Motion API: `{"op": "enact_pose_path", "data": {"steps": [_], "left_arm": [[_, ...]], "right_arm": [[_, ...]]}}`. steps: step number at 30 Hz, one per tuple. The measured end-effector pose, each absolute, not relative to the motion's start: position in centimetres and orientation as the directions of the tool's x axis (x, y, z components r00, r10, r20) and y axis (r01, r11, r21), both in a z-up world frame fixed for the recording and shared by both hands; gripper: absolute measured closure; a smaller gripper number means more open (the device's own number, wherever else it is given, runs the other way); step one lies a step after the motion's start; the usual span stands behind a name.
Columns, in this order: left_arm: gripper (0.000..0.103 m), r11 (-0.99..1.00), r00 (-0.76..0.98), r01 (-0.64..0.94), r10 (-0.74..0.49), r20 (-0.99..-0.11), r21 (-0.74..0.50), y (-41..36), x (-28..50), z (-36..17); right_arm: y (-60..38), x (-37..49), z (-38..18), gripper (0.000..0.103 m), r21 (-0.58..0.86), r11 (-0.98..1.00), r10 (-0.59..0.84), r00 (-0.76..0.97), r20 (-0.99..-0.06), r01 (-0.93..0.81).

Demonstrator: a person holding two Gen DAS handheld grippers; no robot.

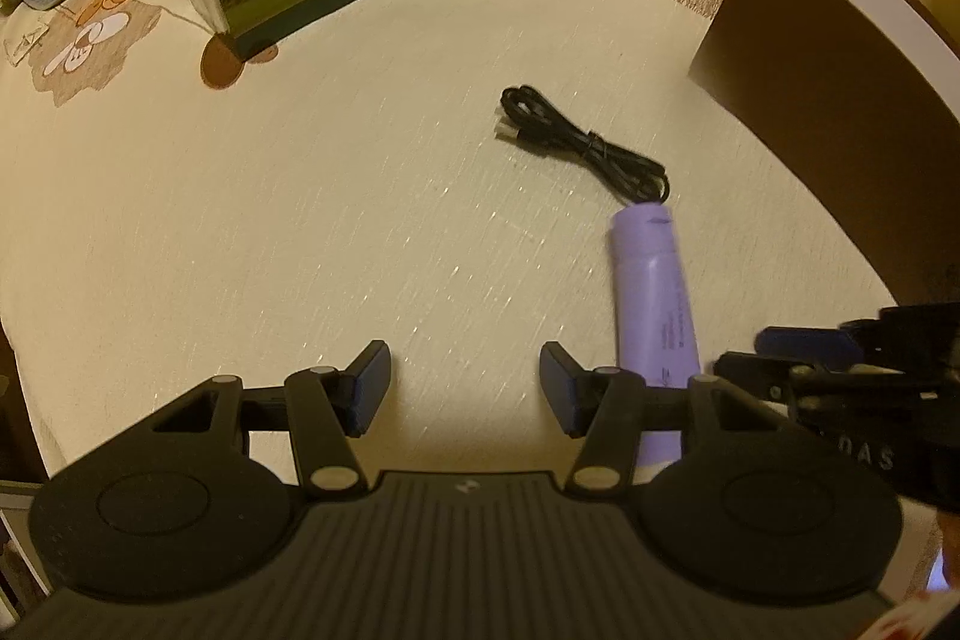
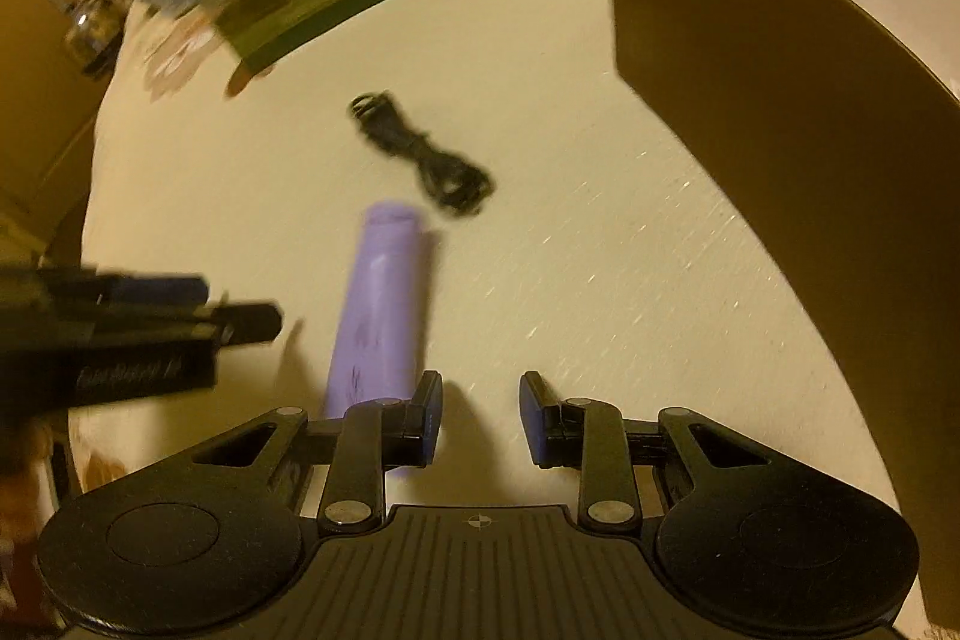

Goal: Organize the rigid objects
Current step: 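Grasp the lavender tube by its body with the right tool, then grasp the black cable with the left tool while the right tool holds the lavender tube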

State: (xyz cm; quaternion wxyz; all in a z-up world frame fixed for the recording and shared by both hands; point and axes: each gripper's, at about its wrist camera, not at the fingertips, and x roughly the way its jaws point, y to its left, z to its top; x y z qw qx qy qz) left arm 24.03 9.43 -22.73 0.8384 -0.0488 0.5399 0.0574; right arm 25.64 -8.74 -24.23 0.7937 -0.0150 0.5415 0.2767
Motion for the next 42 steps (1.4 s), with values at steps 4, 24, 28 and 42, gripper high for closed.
{"op": "enact_pose_path", "data": {"steps": [4,24,28,42], "left_arm": [[0.053,0.987,0.404,-0.160,0.050,-0.913,-0.017,9.8,23.7,-23.0],[0.053,0.989,0.447,-0.143,0.045,-0.893,-0.021,10.9,24.7,-22.6],[0.051,0.997,0.473,-0.066,-0.003,-0.881,-0.039,9.9,25.8,-22.5],[0.043,0.990,0.484,-0.062,-0.078,-0.872,-0.123,4.9,32.6,-22.7]], "right_arm": [[-8.4,25.0,-23.1,0.076,0.309,0.864,0.446,0.321,-0.835,-0.398],[-5.8,25.9,-24.5,0.072,0.249,0.889,0.401,0.391,-0.829,-0.384],[-8.0,26.5,-24.4,0.074,0.234,0.913,0.364,0.407,-0.838,-0.334],[-13.9,28.3,-24.6,0.073,0.202,0.963,0.261,0.443,-0.858,-0.176]]}}
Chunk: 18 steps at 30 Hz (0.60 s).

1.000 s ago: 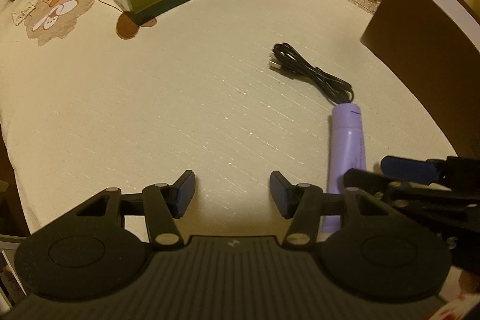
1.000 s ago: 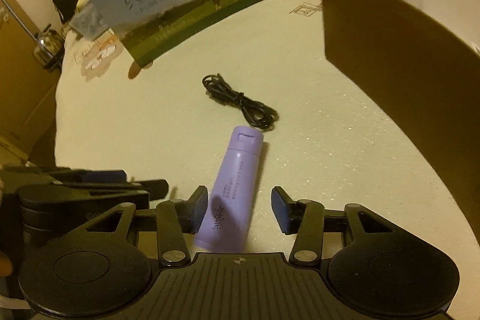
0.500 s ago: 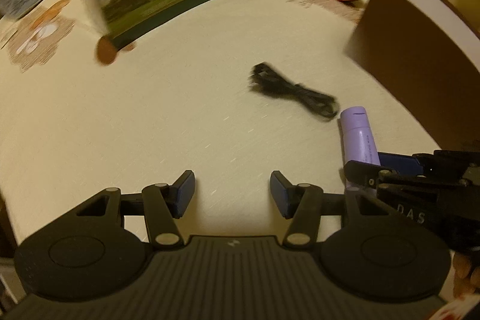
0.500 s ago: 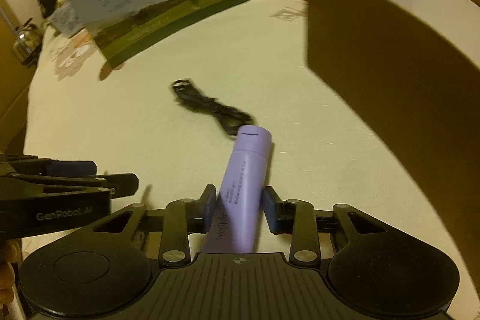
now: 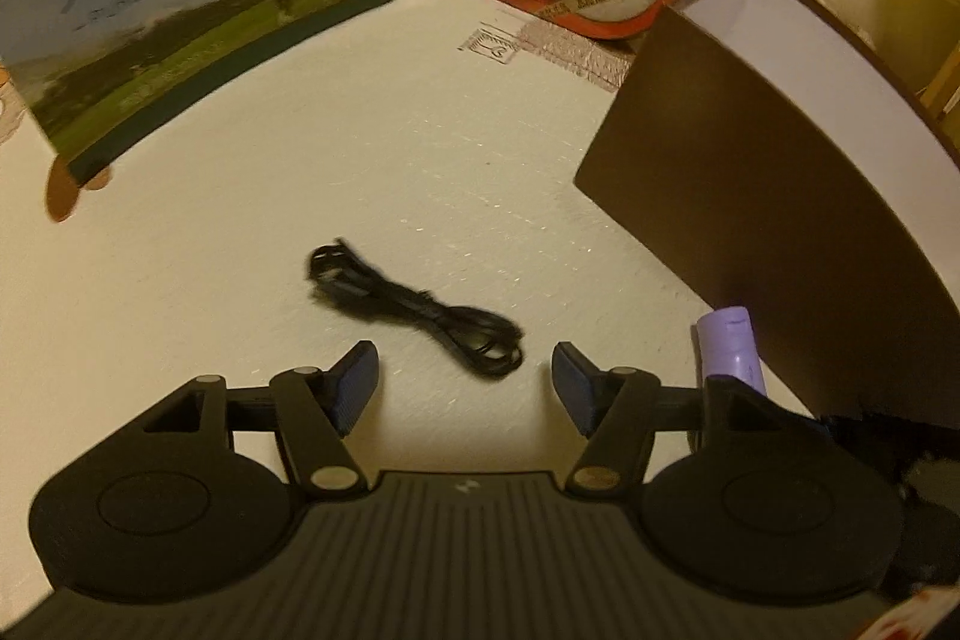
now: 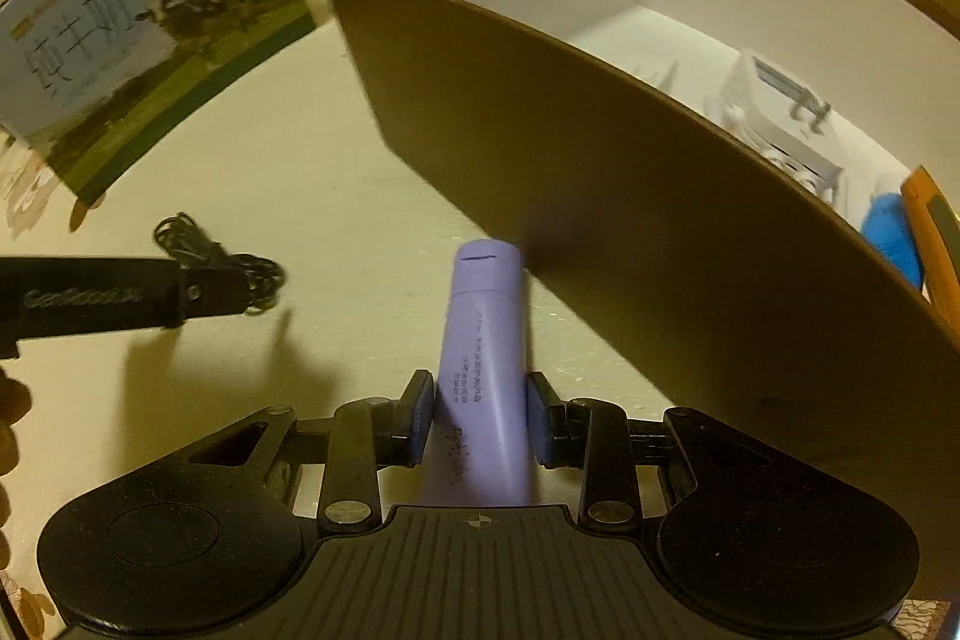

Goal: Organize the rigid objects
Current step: 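Grasp the black cable with the left tool while the right tool holds the lavender tube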

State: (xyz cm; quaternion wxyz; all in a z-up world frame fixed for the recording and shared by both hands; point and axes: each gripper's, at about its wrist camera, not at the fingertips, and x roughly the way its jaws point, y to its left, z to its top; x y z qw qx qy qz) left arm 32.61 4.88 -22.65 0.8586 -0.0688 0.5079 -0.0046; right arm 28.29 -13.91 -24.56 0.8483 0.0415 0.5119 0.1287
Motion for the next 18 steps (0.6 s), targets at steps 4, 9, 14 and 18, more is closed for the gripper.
{"op": "enact_pose_path", "data": {"steps": [4,9,14,18], "left_arm": [[0.046,0.995,0.484,-0.070,-0.033,-0.874,-0.076,3.9,33.5,-23.4],[0.054,0.997,0.491,-0.068,0.002,-0.871,-0.036,5.2,32.6,-23.5],[0.058,0.995,0.482,-0.099,0.057,-0.874,0.011,8.4,30.4,-23.4],[0.062,0.993,0.466,-0.107,0.090,-0.880,0.045,10.3,29.3,-23.3]], "right_arm": [[-13.9,28.2,-24.6,0.074,0.186,0.962,0.258,0.448,-0.856,-0.200],[-14.2,28.1,-24.6,0.074,0.202,0.958,0.274,0.450,-0.850,-0.202],[-14.3,28.0,-24.5,0.074,0.203,0.956,0.279,0.451,-0.848,-0.211],[-14.3,27.8,-24.5,0.074,0.199,0.956,0.277,0.452,-0.848,-0.214]]}}
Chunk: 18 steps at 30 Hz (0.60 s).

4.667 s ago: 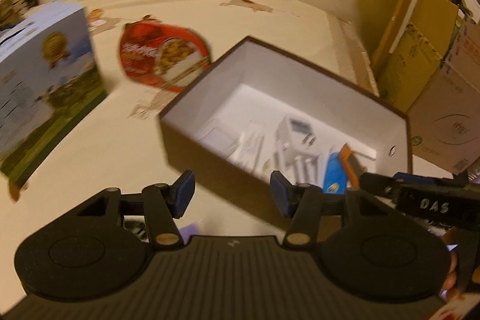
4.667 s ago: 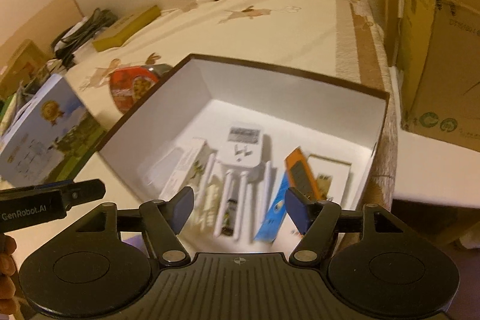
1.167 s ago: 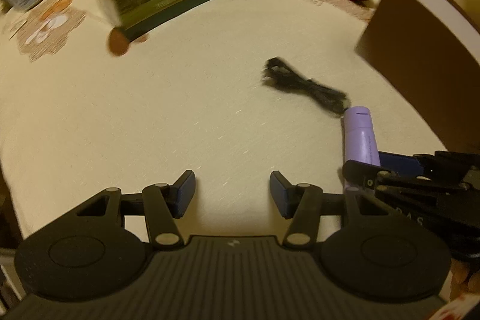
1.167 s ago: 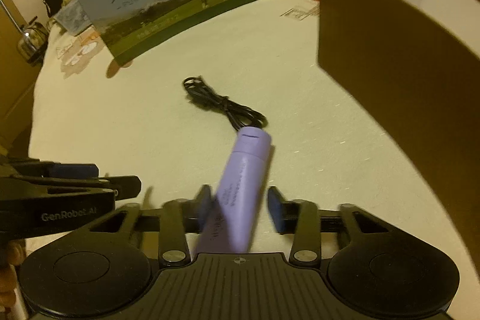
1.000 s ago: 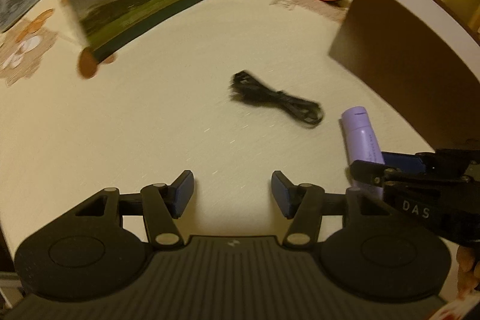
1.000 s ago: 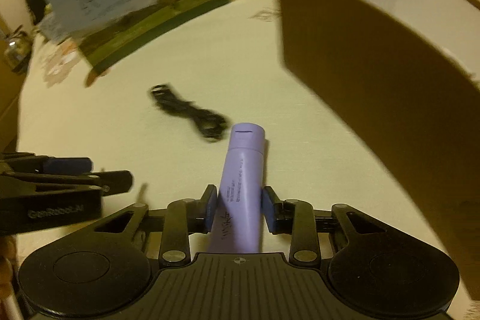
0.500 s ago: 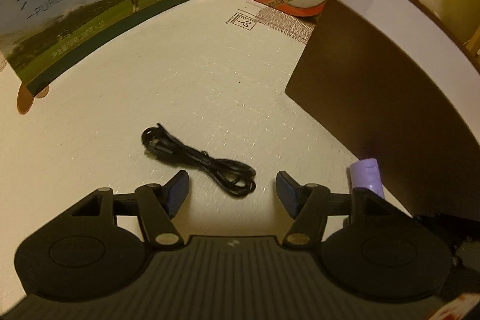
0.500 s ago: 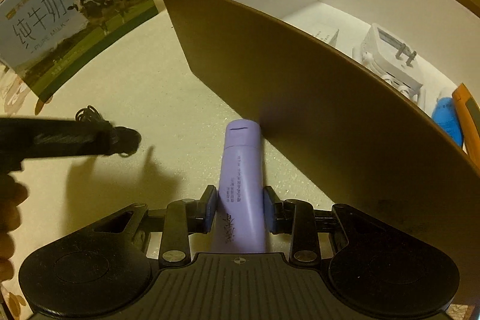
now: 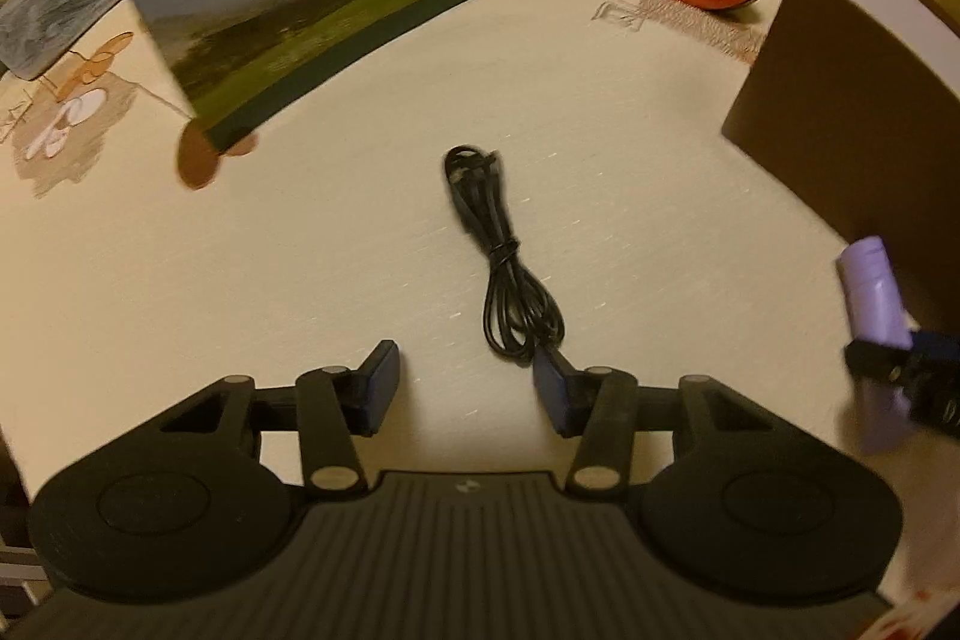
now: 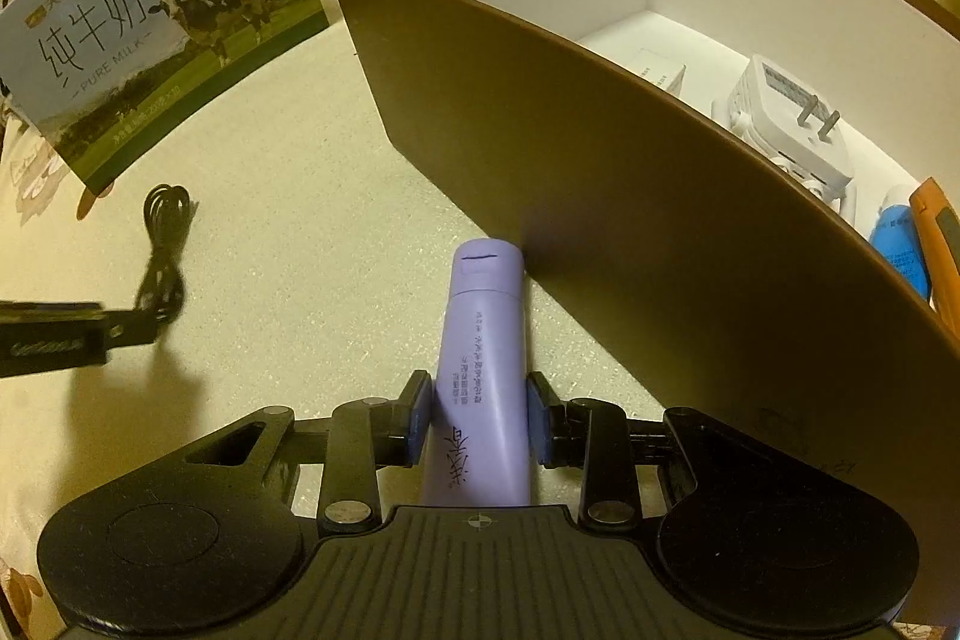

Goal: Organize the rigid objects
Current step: 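Grasp the black cable with the left tool while the right tool holds the lavender tube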

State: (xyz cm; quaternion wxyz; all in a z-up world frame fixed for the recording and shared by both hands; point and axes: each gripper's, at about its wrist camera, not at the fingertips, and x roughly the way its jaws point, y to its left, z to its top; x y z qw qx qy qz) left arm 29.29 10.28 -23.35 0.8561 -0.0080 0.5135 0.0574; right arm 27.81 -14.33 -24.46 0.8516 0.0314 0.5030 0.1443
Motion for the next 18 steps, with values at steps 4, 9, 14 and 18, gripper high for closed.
{"op": "enact_pose_path", "data": {"steps": [4,9,14,18], "left_arm": [[0.056,0.999,0.498,-0.053,0.025,-0.867,-0.002,10.1,29.3,-22.1],[0.051,1.000,0.536,-0.012,0.029,-0.844,0.027,8.6,31.6,-21.5],[0.062,0.997,0.514,-0.021,0.071,-0.855,0.071,8.5,34.1,-23.2],[0.088,0.997,0.487,-0.029,0.073,-0.870,0.068,9.1,34.4,-24.2]], "right_arm": [[-14.2,27.9,-24.5,0.073,0.198,0.958,0.273,0.449,-0.851,-0.207],[-14.1,28.2,-24.5,0.073,0.201,0.958,0.274,0.451,-0.850,-0.203],[-14.2,28.2,-24.6,0.072,0.207,0.956,0.282,0.456,-0.844,-0.208],[-14.3,28.0,-24.6,0.072,0.212,0.954,0.290,0.462,-0.838,-0.214]]}}
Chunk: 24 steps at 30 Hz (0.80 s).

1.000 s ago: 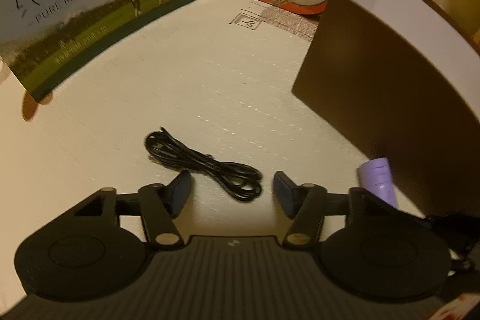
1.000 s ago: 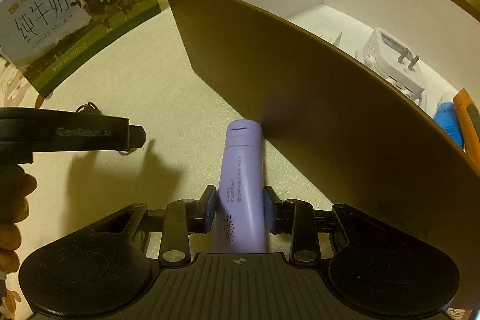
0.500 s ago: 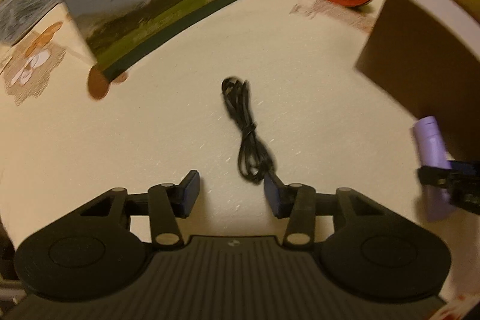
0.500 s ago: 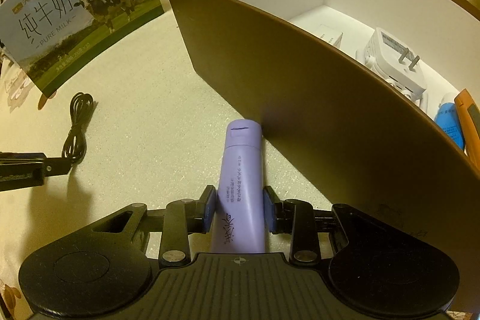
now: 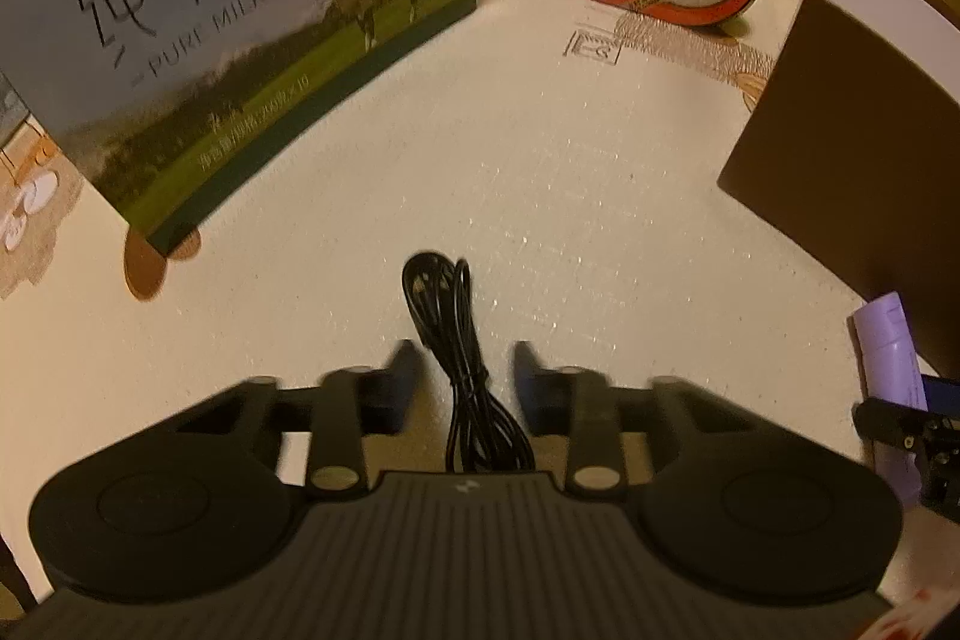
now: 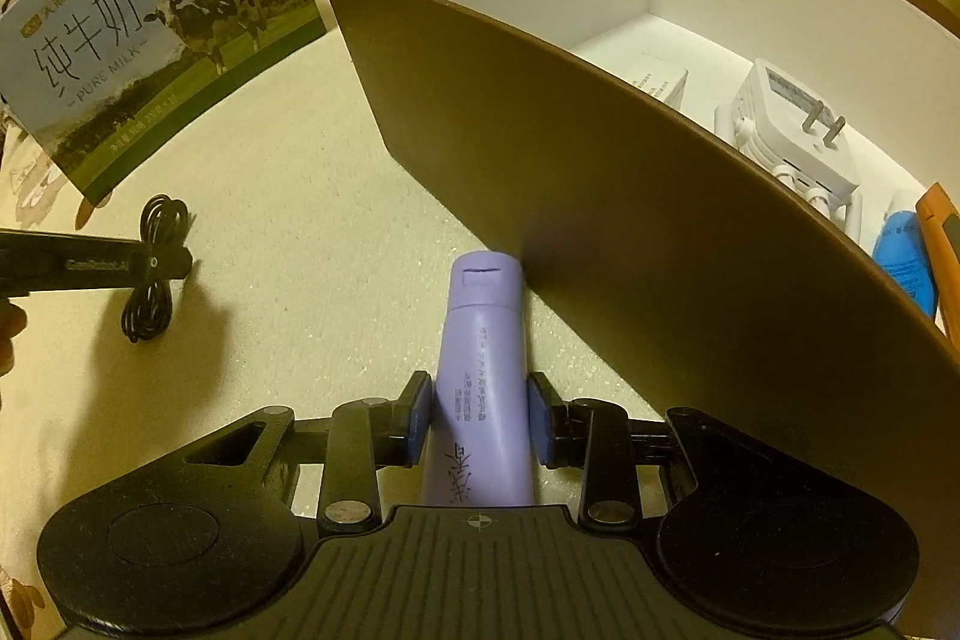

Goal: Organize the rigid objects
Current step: 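Grasp the black cable with the left tool while the right tool holds the lavender tube, then carry the black cable and lavender tube over the brown box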

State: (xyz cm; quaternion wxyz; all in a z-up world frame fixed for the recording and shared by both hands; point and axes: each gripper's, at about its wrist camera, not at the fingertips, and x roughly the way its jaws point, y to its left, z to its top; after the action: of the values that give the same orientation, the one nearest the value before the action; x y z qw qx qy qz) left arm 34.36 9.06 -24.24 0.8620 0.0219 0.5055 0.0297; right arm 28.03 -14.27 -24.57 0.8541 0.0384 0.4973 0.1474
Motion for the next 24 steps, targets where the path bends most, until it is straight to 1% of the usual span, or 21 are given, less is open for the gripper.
{"op": "enact_pose_path", "data": {"steps": [2,5,10,17,24], "left_arm": [[0.091,0.998,0.487,-0.015,0.064,-0.871,0.065,8.8,33.7,-24.3],[0.092,0.997,0.480,0.038,0.045,-0.876,0.072,7.8,32.0,-24.3],[0.091,0.998,0.458,0.063,-0.020,-0.889,0.010,6.0,30.1,-24.2],[0.090,0.998,0.430,0.056,0.001,-0.903,0.028,5.3,31.3,-24.3],[0.092,0.997,0.431,0.060,0.009,-0.902,0.039,4.8,31.0,-24.0]], "right_arm": [[-14.3,28.0,-24.6,0.072,0.217,0.952,0.295,0.464,-0.835,-0.213],[-14.4,28.0,-24.6,0.072,0.223,0.952,0.298,0.466,-0.833,-0.211],[-14.1,28.2,-24.7,0.072,0.211,0.952,0.295,0.469,-0.833,-0.223],[-13.3,28.3,-24.9,0.072,0.169,0.950,0.279,0.474,-0.835,-0.262],[-12.8,28.1,-24.9,0.072,0.136,0.944,0.273,0.479,-0.834,-0.301]]}}
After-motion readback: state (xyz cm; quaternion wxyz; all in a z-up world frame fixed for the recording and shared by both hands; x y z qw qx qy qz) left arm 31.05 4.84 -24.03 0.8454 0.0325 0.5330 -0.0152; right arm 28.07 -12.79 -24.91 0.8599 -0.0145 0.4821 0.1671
